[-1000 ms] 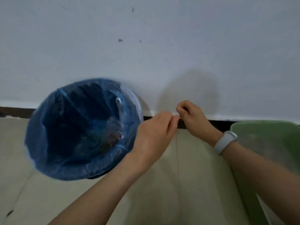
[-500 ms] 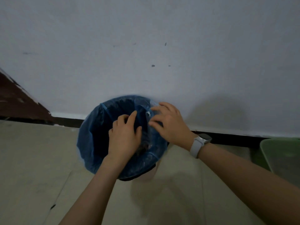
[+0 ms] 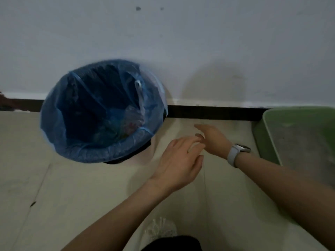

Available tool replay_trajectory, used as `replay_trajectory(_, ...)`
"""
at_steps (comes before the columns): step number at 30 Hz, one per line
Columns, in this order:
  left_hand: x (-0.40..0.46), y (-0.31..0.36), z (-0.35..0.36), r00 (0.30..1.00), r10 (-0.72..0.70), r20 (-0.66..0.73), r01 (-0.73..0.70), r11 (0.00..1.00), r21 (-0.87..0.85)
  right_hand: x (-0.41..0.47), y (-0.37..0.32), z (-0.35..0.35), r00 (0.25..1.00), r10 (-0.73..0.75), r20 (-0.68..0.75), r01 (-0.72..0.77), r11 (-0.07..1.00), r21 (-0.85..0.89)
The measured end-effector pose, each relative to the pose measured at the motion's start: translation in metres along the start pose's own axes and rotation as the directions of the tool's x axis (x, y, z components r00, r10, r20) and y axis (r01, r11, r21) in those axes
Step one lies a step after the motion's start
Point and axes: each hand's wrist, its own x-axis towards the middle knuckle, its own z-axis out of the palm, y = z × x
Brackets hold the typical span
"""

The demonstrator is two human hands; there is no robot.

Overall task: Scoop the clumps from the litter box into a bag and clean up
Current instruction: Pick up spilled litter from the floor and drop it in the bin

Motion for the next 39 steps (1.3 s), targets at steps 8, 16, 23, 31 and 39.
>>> replay_trajectory(8, -0.114, -0.06, 0.072, 0.755, -0.585, 0.296, 0.58, 0.806, 0.115, -0.02, 0.006, 0.093, 0.976, 0.092, 0.199, -0.089, 0.996, -0.024)
replay_trajectory(16, -0.162, -0.088, 0.08, 0.398, -0.853, 0.339, 0.78, 0.509, 0.365, -0.013, -0.024, 0.147, 0.969, 0.234, 0.079, -0.246, 0.947, 0.208)
replay_trajectory(23, -0.168, -0.094, 0.084, 0.345, -0.858, 0.38, 0.801, 0.48, 0.359, 0.004, -0.035, 0.164, 0.953, 0.299, -0.051, -0.273, 0.918, 0.286)
replay_trajectory(31, -0.171, -0.095, 0.09, 0.352, -0.875, 0.331, 0.828, 0.457, 0.325, -0.01, -0.022, 0.167, 0.983, 0.163, -0.089, -0.135, 0.956, 0.261)
replay_trajectory(39, -0.169, -0.095, 0.091, 0.362, -0.883, 0.3, 0.849, 0.445, 0.286, -0.007, -0.018, 0.168, 0.984, 0.094, -0.149, -0.057, 0.971, 0.233)
